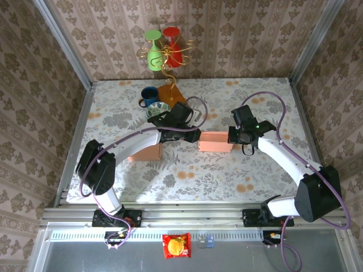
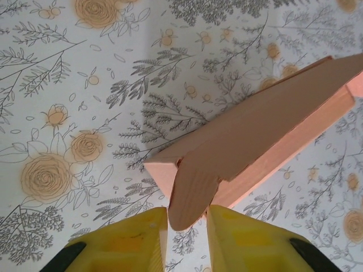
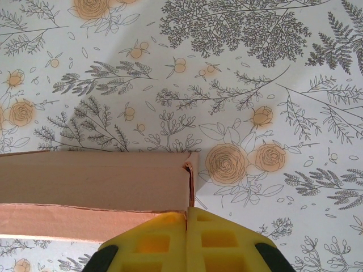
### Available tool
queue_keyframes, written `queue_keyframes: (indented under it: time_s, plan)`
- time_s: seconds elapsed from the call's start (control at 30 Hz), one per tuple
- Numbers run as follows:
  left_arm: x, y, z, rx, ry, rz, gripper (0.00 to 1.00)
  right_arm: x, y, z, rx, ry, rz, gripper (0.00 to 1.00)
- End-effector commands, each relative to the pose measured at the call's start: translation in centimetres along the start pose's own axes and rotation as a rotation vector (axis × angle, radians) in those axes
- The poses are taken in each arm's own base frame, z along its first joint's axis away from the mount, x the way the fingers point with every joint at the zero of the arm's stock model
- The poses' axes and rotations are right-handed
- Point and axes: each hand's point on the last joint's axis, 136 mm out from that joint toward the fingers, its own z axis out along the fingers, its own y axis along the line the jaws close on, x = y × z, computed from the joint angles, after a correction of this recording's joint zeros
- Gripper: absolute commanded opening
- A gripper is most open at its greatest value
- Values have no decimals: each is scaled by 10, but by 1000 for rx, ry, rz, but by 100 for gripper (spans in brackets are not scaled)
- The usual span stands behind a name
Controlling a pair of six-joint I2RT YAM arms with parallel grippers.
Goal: Fold the paper box
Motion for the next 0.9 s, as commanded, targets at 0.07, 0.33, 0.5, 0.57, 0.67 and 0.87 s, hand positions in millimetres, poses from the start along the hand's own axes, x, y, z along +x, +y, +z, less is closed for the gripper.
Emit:
queue_keyframes:
  time_s: [0.07,0.33,0.5,0.57,0.67,0.87]
  plan:
    - [-8,0,4,-16,6,52,25,2,-1,-1,25,22,9,0]
    - [-15,-3,7,-9,-3,60,22,3,-2,-1,29,25,9,0]
    - [-12,-2,12,-7,11,56,15,3,-2,-1,27,22,12,0]
    - [-12,-2,12,-10,10,55,13,3,-2,-1,28,24,11,0]
    - [-12,-2,14,-10,9,52,10,3,-2,-1,27,24,12,0]
    - [-12,-2,16,-9,6,46,6,3,-2,-3,31,19,9,0]
